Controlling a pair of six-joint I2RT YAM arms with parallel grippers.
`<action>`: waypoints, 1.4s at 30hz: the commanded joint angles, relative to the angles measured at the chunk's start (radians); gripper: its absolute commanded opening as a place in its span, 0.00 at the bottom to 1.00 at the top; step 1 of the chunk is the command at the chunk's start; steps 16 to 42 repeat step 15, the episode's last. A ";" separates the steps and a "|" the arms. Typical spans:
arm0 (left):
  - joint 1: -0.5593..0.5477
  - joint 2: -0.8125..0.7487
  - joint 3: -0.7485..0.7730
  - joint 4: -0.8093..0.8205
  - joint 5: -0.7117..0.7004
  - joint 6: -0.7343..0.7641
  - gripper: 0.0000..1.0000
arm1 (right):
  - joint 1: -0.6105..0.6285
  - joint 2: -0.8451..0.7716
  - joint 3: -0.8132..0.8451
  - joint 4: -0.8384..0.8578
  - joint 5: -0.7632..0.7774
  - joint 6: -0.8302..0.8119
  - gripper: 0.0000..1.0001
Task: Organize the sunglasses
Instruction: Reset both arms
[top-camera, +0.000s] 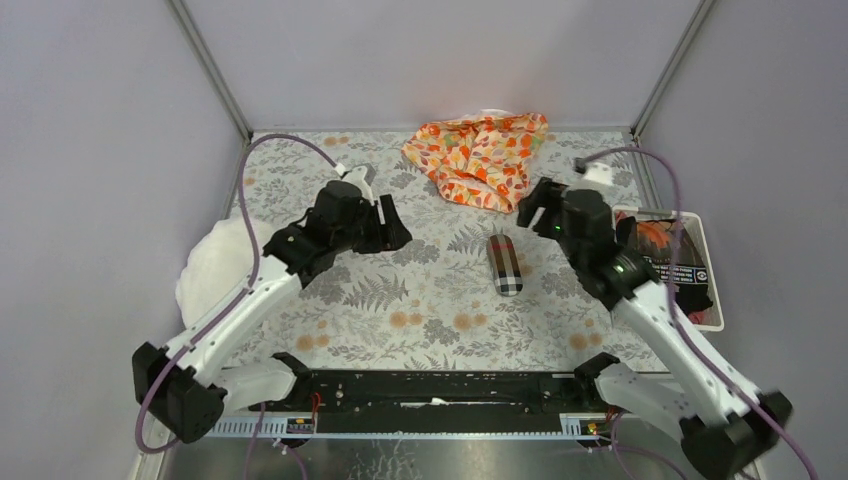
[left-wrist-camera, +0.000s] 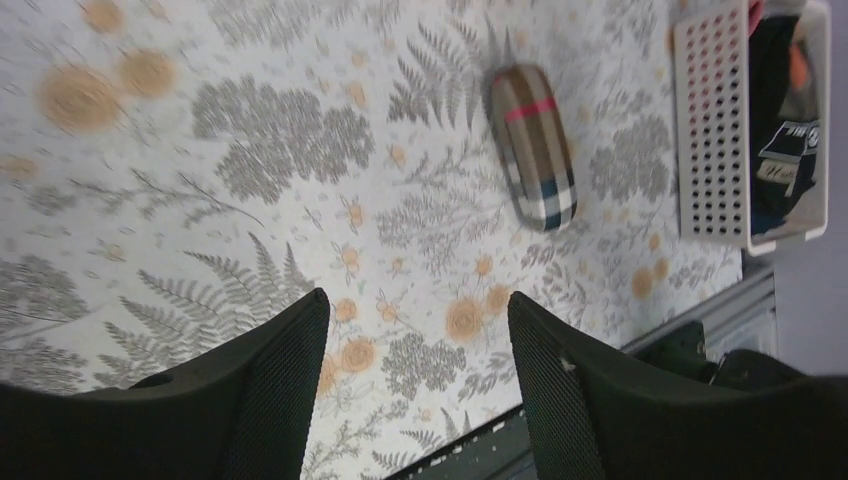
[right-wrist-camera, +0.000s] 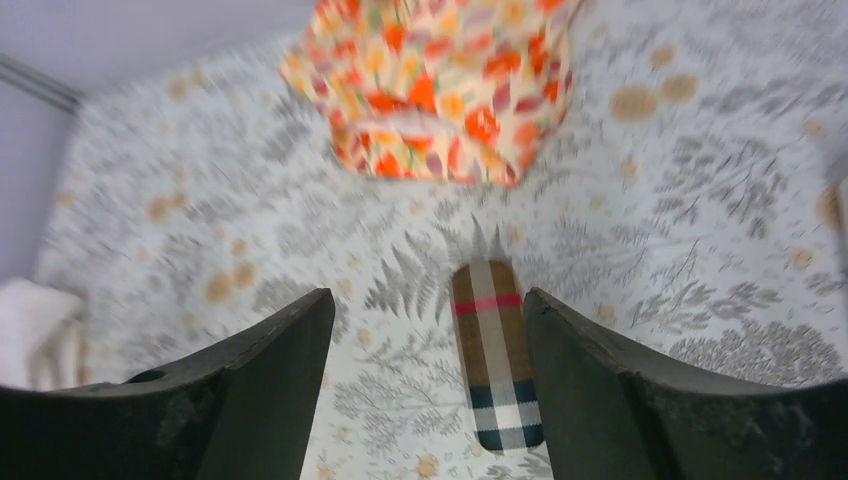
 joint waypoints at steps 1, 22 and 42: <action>0.004 -0.101 0.041 -0.064 -0.200 0.044 0.71 | -0.002 -0.231 -0.079 0.009 0.138 0.023 0.79; 0.005 -0.270 -0.102 0.003 -0.289 0.062 0.71 | -0.002 -0.456 -0.276 -0.049 0.219 0.118 0.87; 0.005 -0.270 -0.102 0.003 -0.289 0.062 0.71 | -0.002 -0.456 -0.276 -0.049 0.219 0.118 0.87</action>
